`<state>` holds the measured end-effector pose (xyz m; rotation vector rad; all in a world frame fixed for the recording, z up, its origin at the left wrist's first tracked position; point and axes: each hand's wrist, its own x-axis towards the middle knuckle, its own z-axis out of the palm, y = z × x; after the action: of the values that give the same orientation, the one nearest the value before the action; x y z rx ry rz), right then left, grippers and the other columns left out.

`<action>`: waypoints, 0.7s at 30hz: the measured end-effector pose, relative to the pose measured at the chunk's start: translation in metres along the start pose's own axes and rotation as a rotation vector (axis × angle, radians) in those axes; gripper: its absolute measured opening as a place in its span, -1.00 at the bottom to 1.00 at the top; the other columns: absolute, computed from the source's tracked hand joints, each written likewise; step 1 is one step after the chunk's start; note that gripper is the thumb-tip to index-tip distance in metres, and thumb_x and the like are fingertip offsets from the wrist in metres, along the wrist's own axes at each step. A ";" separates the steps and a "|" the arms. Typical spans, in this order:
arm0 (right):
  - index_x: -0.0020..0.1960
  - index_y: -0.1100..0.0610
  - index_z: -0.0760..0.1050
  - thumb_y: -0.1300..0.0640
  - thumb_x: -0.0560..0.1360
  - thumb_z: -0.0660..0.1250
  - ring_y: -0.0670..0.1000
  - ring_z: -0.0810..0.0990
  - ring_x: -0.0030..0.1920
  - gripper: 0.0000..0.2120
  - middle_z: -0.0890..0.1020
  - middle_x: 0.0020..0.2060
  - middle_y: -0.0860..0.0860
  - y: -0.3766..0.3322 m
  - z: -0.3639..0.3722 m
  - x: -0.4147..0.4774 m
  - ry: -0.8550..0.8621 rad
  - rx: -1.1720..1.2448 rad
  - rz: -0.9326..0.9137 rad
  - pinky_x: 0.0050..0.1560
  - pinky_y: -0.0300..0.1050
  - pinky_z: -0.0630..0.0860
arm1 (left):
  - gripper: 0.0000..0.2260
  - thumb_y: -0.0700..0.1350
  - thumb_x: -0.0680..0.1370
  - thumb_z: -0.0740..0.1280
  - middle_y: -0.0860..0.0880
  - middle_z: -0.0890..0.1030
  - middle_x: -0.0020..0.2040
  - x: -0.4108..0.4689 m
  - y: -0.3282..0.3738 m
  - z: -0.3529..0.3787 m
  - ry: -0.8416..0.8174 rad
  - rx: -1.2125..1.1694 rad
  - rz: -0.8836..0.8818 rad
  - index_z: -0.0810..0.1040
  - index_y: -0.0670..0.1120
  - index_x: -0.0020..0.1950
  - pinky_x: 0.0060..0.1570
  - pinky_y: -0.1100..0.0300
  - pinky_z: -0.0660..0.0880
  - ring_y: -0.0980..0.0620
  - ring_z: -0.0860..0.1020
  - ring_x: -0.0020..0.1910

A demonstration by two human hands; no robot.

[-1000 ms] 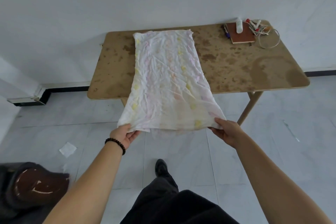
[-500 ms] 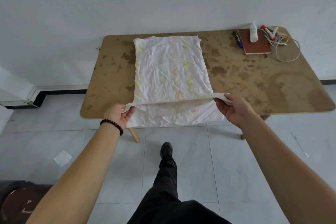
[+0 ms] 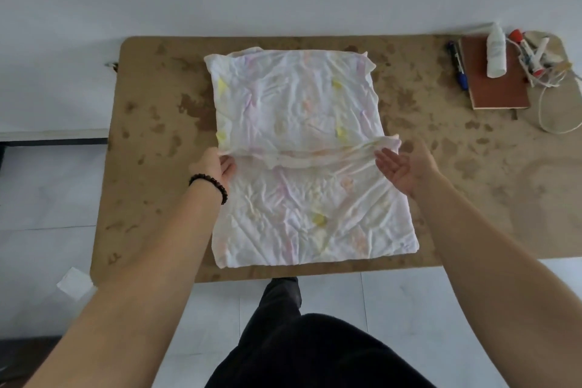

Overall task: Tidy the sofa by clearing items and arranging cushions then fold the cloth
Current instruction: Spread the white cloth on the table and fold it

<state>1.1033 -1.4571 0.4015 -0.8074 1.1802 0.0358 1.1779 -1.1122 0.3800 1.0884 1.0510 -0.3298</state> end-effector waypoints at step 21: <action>0.59 -0.17 -0.25 -0.50 0.49 -0.05 0.14 -0.25 0.58 -0.18 -0.25 0.59 0.04 0.098 -0.027 0.052 0.088 -1.973 -0.854 0.54 0.24 -0.22 | -0.32 0.42 0.52 -0.11 -0.05 -0.16 0.60 0.042 -0.093 0.020 -0.190 1.994 1.167 -0.08 0.17 0.58 0.44 -0.33 -0.16 -0.13 -0.20 0.56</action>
<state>1.0609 -1.4211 0.3013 -2.9743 0.4326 0.5111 1.1465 -1.1623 0.2943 3.0348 -0.6521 -0.4409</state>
